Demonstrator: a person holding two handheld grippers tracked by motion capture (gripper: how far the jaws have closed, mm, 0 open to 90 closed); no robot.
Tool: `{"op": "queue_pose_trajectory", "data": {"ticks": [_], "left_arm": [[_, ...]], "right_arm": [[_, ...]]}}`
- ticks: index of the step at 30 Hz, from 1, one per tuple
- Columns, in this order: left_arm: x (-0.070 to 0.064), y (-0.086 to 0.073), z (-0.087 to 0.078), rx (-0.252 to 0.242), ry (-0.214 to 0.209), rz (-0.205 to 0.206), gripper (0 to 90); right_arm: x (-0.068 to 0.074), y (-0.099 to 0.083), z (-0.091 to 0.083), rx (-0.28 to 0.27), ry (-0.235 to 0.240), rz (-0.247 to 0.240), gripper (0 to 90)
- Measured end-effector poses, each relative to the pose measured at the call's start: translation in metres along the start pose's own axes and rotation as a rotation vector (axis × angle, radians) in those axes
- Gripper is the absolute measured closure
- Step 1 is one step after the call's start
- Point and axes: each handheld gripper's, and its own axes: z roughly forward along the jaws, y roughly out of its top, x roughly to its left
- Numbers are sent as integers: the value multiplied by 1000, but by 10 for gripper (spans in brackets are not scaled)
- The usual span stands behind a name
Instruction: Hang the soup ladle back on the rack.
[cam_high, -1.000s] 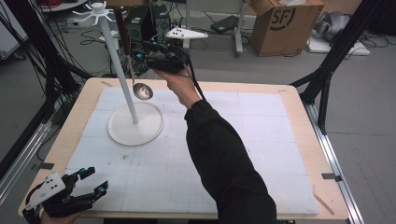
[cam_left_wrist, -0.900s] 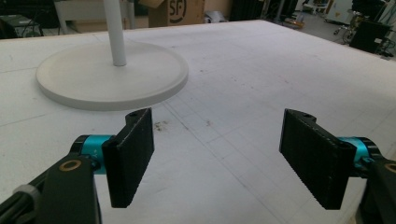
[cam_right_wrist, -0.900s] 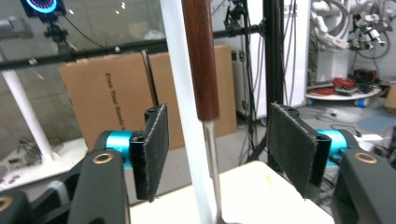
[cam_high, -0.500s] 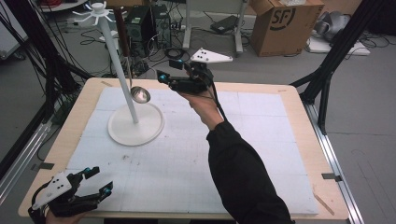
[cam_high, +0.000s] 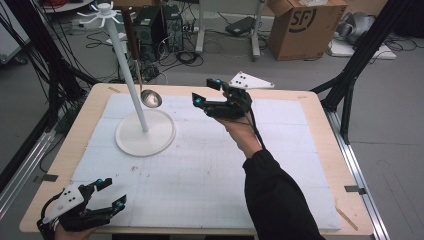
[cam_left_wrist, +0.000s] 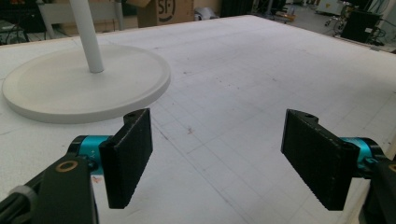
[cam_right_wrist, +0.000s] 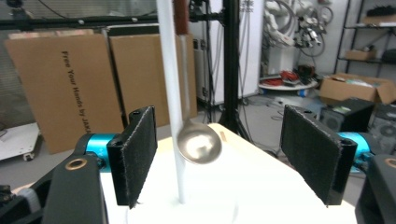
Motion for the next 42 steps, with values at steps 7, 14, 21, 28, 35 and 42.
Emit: {"op": "queue_pose_trajectory", "data": {"ticks": [7, 14, 21, 28, 35, 42], "left_arm": [[-1, 1, 3, -9, -9, 11, 249], [1, 3, 8, -7, -17, 21, 242], [-1, 5, 11, -10, -21, 29, 241], [-2, 6, 12, -20, -27, 35, 238], [-2, 7, 11, -50, -30, 35, 229], [-3, 11, 15, -72, -30, 43, 218]], "right_arm": [[-2, -15, -31, 2, -57, 4, 252], [11, -33, -61, 26, -109, -54, 248], [18, -55, -85, 42, -142, -44, 243], [31, -68, -99, 44, -165, -65, 233], [50, -90, -113, 58, -203, -96, 210], [64, -111, -139, 53, -241, -68, 194]]}}
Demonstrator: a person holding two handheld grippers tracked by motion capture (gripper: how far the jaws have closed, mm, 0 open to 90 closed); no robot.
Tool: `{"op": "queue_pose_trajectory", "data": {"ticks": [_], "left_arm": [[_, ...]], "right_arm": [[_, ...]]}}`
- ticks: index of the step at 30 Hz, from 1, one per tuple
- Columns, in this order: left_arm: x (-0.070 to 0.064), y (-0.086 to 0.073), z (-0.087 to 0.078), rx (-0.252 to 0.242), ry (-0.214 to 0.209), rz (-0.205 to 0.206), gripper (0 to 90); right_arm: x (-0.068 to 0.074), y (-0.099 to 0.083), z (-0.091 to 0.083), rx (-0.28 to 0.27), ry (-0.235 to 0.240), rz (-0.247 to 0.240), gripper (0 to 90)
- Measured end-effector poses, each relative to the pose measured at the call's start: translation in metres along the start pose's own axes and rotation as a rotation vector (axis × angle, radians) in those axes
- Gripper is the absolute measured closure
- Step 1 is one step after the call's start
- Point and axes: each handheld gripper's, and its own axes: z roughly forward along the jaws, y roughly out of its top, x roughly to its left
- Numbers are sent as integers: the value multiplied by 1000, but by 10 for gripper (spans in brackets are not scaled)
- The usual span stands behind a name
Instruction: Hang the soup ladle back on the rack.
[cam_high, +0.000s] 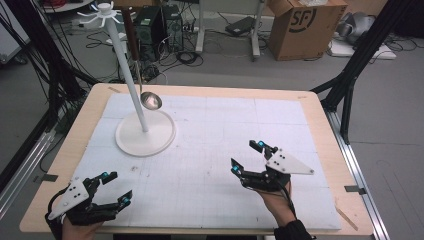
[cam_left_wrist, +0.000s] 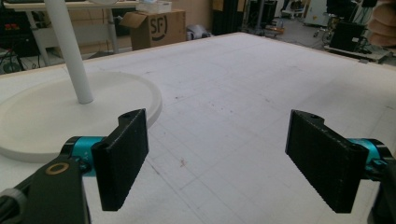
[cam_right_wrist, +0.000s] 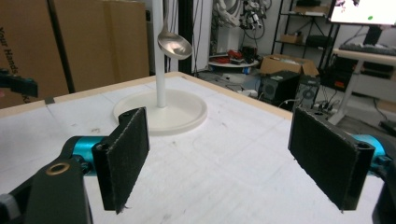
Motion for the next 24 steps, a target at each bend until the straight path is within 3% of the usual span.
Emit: {"op": "queue_pose_trajectory", "data": {"ticks": [8, 12, 17, 24], "left_arm": [[2, -1, 5, -3, -7, -14, 195], [1, -1, 5, -10, -13, -21, 190], [-2, -7, 7, -6, -38, -23, 184], [-1, -13, 11, 3, -52, -31, 175]], "right_arm": [[7, -24, -35, -5, -31, 57, 164], [10, -36, -45, -2, -46, 77, 165], [11, -48, -48, -10, -59, 96, 165], [13, -48, -45, -15, -54, 83, 165]]}}
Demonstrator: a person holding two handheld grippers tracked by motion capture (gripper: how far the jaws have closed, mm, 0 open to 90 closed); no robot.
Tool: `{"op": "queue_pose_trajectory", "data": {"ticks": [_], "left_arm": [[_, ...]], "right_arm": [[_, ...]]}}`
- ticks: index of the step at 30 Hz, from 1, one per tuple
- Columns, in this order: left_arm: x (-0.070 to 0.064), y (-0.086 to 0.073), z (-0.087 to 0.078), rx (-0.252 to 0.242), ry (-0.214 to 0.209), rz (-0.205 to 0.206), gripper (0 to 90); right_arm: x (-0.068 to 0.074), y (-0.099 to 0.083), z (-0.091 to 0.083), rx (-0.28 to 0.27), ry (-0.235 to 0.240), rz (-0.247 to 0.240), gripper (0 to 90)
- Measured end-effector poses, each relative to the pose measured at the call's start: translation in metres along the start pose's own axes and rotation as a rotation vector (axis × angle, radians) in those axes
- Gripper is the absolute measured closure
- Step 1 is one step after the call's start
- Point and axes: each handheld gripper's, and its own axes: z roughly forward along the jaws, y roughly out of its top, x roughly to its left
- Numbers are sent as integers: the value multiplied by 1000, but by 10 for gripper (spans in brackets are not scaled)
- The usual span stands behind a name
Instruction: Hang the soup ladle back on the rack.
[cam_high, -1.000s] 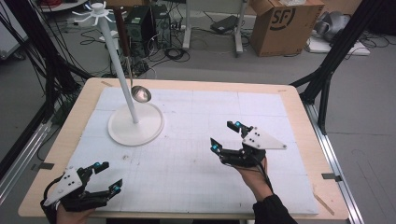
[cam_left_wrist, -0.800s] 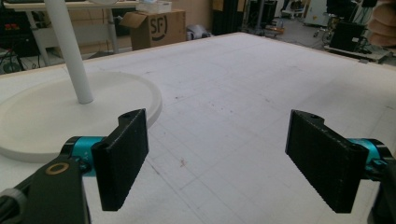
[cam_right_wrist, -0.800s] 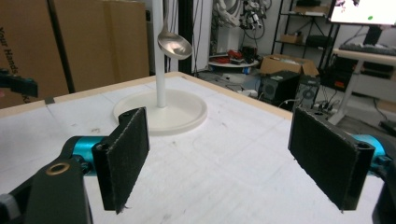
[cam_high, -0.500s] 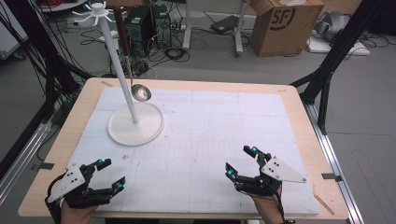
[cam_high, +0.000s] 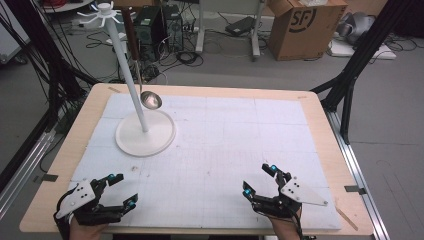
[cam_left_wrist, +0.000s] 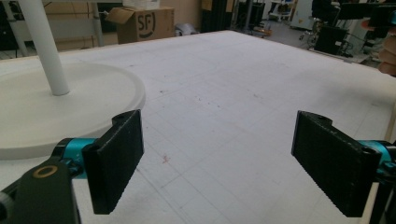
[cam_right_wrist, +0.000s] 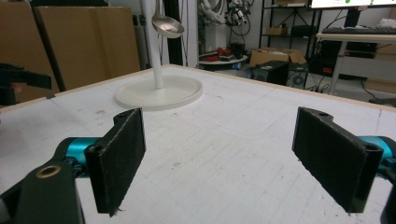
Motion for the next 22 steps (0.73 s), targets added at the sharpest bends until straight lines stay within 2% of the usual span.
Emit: {"op": "queue_pose_trajectory", "data": {"ticks": [6, 10, 12, 22], "left_arm": [[4, -2, -1, -10, 4, -2, 167], [4, -3, -2, -16, 9, 2, 162], [4, -5, -1, -13, 10, 7, 161], [1, -6, 0, -13, 9, 13, 159]], "right_arm": [[6, -2, 5, 29, 10, -37, 165], [4, -2, 6, 25, 14, -25, 164], [4, -3, 6, 29, 21, -1, 165], [2, -4, 6, 26, 23, 3, 165]]}}
